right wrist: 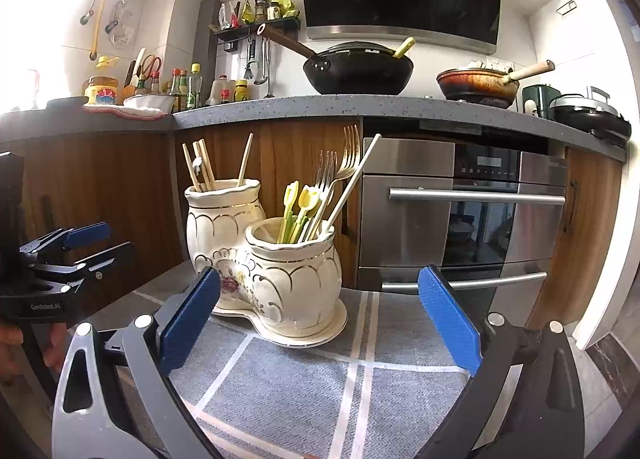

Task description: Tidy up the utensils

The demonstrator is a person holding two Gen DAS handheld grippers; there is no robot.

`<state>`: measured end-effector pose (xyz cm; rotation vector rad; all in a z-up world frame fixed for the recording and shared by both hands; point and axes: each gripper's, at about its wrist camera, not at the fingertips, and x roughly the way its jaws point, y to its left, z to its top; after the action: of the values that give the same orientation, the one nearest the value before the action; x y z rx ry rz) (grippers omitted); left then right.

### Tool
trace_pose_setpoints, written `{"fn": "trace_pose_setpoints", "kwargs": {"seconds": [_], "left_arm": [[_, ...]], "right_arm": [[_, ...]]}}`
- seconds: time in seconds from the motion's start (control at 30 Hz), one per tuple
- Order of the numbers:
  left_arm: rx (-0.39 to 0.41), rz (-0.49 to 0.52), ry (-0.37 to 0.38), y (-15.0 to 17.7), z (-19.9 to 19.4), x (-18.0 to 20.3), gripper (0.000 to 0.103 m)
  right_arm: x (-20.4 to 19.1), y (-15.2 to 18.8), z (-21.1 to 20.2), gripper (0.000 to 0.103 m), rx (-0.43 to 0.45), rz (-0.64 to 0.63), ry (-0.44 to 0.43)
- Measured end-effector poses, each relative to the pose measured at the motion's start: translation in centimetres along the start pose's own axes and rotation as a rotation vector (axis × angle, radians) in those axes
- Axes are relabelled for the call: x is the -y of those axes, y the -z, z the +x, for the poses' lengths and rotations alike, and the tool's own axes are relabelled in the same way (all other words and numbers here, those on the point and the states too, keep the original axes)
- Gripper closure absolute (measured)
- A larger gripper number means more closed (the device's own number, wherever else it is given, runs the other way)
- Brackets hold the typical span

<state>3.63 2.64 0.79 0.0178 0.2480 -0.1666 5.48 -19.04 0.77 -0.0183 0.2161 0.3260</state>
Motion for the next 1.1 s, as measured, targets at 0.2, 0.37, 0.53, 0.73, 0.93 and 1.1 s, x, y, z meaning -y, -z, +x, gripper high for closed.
{"fn": "trace_pose_setpoints", "kwargs": {"seconds": [0.2, 0.37, 0.53, 0.73, 0.93, 1.1], "left_arm": [[-0.010, 0.022, -0.032, 0.14, 0.21, 0.47, 0.005], [-0.015, -0.001, -0.059, 0.18, 0.14, -0.06, 0.005], [-0.005, 0.007, -0.051, 0.21, -0.14, 0.04, 0.005], [-0.001, 0.006, -0.050, 0.16, -0.25, 0.00, 0.005], [-0.002, 0.006, -0.051, 0.10, -0.22, -0.05, 0.005], [-0.002, 0.007, -0.049, 0.11, -0.21, -0.02, 0.005]], "right_arm": [[0.11, 0.09, 0.86, 0.005, -0.045, 0.004, -0.010], [-0.05, 0.14, 0.97, 0.005, -0.035, -0.003, -0.010], [-0.13, 0.20, 0.88, 0.005, -0.025, -0.001, -0.001], [-0.13, 0.26, 0.66, 0.005, -0.022, -0.001, 0.004], [-0.15, 0.26, 0.46, 0.005, -0.017, -0.002, 0.011], [-0.08, 0.26, 0.40, 0.005, -0.018, -0.001, 0.012]]}}
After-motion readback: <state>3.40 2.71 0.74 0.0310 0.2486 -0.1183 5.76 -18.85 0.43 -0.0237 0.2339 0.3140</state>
